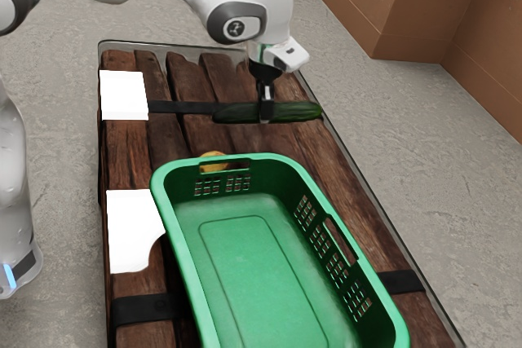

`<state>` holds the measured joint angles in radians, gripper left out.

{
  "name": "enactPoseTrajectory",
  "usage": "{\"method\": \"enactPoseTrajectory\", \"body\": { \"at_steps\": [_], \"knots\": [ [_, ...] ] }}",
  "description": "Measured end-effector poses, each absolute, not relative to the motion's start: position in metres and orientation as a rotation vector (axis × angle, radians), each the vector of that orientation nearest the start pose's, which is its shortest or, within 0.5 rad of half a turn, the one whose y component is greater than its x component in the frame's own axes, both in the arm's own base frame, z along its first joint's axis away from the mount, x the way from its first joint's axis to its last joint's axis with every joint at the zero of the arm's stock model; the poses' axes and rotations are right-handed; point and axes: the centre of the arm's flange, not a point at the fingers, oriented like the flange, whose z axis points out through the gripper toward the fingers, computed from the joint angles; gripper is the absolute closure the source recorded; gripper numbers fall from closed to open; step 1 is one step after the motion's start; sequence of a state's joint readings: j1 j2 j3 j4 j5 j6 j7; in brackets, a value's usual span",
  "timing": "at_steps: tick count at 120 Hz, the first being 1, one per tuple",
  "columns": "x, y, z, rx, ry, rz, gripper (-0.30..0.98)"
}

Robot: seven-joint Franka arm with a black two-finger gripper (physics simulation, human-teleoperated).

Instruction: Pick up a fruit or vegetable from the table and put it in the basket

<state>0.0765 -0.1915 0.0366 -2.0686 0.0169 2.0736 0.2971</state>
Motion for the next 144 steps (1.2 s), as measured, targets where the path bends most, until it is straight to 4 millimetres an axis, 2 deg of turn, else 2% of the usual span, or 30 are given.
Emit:
{"method": "enactPoseTrajectory", "body": {
  "at_steps": [27,48,71,84,98,114,129,137,144],
  "knots": [
    [0.520,-0.032,0.569,-3.029,0.473,-0.330,0.45],
    [0.511,-0.103,0.574,-3.015,0.561,-0.304,0.44],
    [0.494,-0.163,0.574,-3.008,0.594,-0.271,0.45],
    [0.487,-0.183,0.576,-3.012,0.573,-0.261,0.46],
    [0.483,-0.193,0.575,-3.022,0.525,-0.247,0.46],
    [0.474,-0.215,0.573,-3.027,0.498,-0.239,0.46],
    [0.472,-0.218,0.571,-3.037,0.436,-0.226,0.46],
    [0.471,-0.218,0.571,-3.044,0.404,-0.219,0.29],
    [0.471,-0.217,0.570,-3.050,0.376,-0.213,0.19]
  ]
}}
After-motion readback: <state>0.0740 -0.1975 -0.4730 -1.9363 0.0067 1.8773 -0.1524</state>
